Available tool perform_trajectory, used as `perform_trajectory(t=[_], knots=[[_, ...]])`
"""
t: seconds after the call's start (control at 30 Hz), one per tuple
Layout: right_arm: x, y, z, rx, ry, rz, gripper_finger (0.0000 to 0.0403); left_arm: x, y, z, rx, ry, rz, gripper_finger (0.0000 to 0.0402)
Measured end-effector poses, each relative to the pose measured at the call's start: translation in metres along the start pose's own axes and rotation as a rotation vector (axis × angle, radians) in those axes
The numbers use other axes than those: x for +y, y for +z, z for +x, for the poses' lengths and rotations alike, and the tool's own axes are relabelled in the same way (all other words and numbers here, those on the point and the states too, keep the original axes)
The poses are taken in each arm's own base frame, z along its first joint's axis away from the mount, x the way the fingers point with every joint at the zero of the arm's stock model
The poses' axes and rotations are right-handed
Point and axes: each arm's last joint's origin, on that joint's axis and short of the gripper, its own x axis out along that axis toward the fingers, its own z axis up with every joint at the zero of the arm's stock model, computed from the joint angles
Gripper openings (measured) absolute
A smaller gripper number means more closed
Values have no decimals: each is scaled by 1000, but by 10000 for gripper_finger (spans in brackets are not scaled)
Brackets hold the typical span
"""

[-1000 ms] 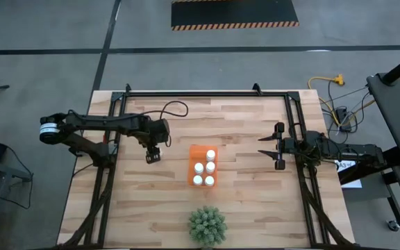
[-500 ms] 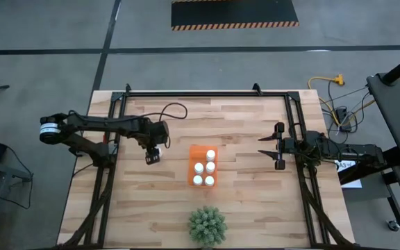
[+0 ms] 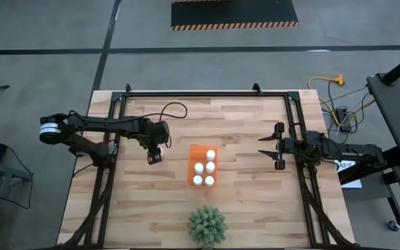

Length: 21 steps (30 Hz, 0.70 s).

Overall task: Pick and place pill bottles into a basket
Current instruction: Put the white pill bottle into the orange bin

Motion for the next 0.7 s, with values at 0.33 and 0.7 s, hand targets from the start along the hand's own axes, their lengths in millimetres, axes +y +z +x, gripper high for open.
perform_trajectory(t=[0.33,0.7], knots=[[0,0,0,0,0,0,194,-1,2,-3,-3,-9,0,146],[0,0,0,0,0,0,194,-17,31,-34,-172,-64,47,146]])
